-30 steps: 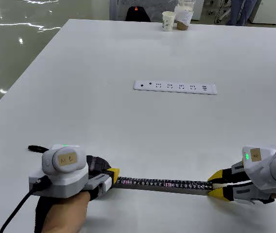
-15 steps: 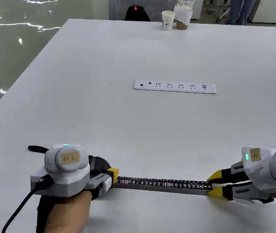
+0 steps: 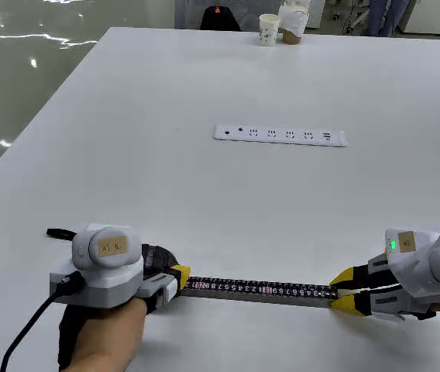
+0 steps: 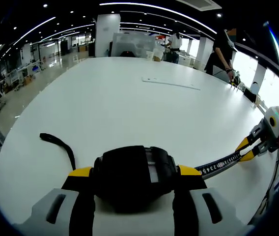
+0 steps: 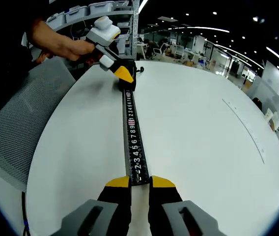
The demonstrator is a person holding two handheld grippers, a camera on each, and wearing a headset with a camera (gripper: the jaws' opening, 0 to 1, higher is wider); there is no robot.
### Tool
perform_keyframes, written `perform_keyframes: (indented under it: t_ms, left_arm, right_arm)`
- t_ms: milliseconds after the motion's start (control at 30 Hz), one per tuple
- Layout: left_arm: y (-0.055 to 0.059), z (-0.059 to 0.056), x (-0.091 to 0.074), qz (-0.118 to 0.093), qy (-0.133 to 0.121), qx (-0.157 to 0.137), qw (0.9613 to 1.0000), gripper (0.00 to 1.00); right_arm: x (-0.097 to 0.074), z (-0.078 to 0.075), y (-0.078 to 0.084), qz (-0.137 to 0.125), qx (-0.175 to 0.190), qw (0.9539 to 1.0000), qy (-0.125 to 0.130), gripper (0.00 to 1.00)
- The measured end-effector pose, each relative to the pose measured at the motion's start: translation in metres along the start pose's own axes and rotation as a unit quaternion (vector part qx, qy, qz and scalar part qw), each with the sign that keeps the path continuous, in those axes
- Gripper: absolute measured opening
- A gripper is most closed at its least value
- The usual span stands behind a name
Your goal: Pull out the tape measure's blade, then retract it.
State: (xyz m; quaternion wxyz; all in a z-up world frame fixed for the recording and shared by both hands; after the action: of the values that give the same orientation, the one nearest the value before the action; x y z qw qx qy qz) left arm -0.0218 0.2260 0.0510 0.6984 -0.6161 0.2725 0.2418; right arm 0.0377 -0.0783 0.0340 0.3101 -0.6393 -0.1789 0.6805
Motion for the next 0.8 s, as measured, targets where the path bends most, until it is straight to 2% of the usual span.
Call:
perform_keyframes:
  t_ms: [800]
  left_arm:
    - [0.0001, 0.0016, -0.0007, -0.001, 0.011, -0.007, 0.9999, 0.58]
  right_arm:
    - [0.0011, 0.0000, -0.0027, 0.003, 0.004, 1.0000, 0.003, 0.09]
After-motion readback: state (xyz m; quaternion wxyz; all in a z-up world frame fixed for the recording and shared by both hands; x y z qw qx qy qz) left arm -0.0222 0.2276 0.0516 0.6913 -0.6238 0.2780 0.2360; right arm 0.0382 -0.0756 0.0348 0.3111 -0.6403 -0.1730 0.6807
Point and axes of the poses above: the centre of the closed fingertips' face, and the gripper's own axes: x roughly forward along the fingers, z roughly to its left, y roughly out of its underside, the point moved 6 cm from there along -x, roughly backward along the fingers, and after that the axes turned 14 degrees about x, right-handed, at the moved point
